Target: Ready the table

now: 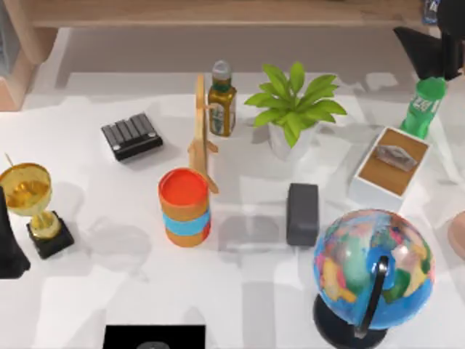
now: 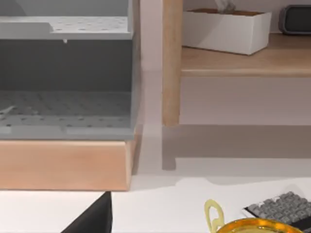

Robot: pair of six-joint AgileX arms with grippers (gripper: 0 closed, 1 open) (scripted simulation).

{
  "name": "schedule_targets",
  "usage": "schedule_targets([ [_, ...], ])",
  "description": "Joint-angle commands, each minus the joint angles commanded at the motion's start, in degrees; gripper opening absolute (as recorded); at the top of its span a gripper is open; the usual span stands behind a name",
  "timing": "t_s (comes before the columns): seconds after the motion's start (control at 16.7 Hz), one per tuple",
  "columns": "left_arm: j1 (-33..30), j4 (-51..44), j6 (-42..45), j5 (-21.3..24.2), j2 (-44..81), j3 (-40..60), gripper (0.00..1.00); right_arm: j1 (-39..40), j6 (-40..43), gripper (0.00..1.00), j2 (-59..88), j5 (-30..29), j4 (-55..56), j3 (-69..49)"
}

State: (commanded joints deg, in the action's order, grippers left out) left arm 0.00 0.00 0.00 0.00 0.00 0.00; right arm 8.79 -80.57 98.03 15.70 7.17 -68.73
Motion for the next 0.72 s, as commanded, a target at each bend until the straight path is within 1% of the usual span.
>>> schedule_targets([
  [0.24, 0.0, 0.0, 0.0, 0.0, 0.0, 0.0, 1.0, -20.2, -2.6, 1.0, -3.1, 6.9, 25.0, 12.3],
  [0.42, 0.0, 0.0, 0.0, 0.0, 0.0, 0.0, 1.0, -33.8, -4.4, 1.0, -3.3, 11.5, 42.4, 21.4],
  [0.54, 0.0, 0.0, 0.0, 0.0, 0.0, 0.0, 1.0, -41.6, -5.5, 1.0, -2.5, 14.3, 52.8, 27.0],
  [0.72, 0.0, 0.0, 0.0, 0.0, 0.0, 0.0, 1.0, -50.2, -7.1, 1.0, 0.5, 18.1, 65.9, 34.3],
])
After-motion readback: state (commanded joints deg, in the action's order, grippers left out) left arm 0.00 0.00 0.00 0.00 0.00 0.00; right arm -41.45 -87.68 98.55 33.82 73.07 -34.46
